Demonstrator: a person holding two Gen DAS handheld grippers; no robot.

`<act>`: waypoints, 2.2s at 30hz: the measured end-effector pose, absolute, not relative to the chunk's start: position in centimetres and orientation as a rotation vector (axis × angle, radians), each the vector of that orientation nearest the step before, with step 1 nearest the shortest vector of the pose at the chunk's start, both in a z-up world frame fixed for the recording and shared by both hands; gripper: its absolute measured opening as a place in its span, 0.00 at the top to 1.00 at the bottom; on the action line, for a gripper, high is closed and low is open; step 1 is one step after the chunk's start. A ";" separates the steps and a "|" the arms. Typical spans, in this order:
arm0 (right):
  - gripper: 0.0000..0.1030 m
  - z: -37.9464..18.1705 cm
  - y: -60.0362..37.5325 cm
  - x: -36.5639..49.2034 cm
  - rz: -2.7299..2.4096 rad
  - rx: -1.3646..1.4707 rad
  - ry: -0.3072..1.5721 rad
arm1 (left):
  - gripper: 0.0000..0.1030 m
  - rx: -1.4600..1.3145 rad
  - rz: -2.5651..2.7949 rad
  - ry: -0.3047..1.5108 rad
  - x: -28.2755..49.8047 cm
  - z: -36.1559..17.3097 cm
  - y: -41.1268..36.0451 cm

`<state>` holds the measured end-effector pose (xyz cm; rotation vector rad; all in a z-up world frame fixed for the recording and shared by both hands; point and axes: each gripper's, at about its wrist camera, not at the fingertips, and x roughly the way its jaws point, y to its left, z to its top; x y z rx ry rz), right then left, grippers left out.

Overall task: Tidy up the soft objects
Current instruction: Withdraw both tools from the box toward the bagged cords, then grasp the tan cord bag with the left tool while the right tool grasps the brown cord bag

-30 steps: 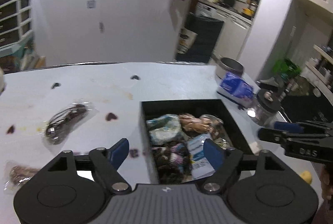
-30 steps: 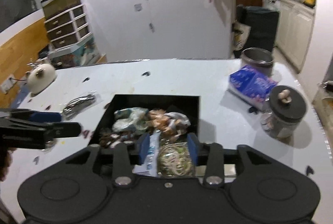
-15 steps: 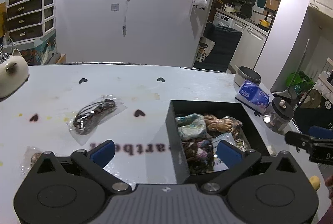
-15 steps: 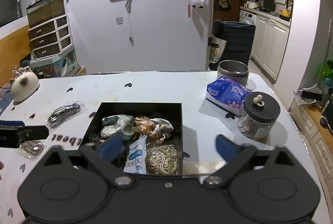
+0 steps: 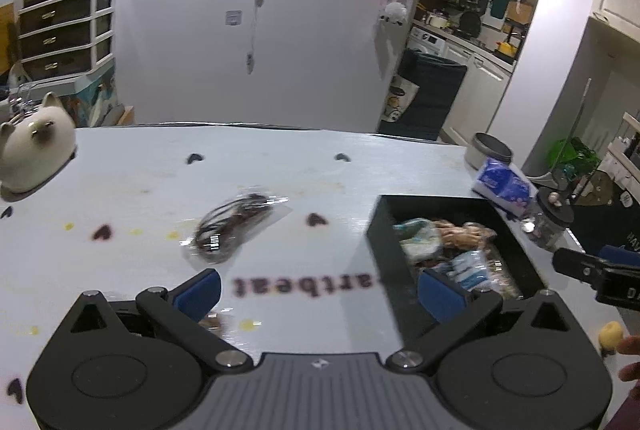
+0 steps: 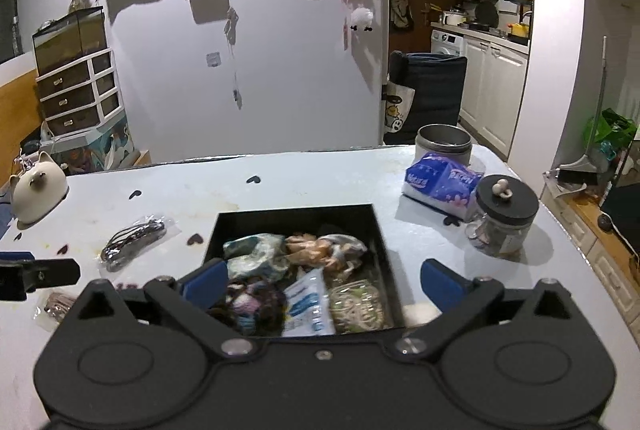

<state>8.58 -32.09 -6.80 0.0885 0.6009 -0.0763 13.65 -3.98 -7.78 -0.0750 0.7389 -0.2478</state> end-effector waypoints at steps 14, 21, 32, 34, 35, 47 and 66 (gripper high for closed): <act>0.00 -6.5 -23.6 8.6 -0.081 0.058 0.613 | 0.00 0.071 -0.116 0.778 20.3 -13.4 4.0; 0.00 -6.3 -21.0 8.1 -0.069 0.051 0.625 | 0.00 0.234 -0.109 0.840 23.7 -17.5 3.0; 0.00 -6.5 -18.7 10.1 -0.041 0.034 0.638 | 0.00 0.367 -0.179 0.901 19.8 -19.5 3.4; 0.00 -6.5 -18.2 11.2 -0.020 0.030 0.636 | 0.00 0.357 -0.175 0.912 18.5 -19.4 4.1; 0.00 -6.5 -18.0 11.9 -0.009 0.028 0.635 | 0.00 0.349 -0.168 0.920 17.8 -19.4 4.6; 0.00 -9.1 -12.5 23.9 0.094 0.151 0.739 | 0.00 0.227 -0.053 0.992 15.3 -19.0 10.3; 0.00 -18.2 -5.9 31.2 -0.020 0.005 0.936 | 0.07 0.033 -0.157 0.996 15.3 -18.6 11.8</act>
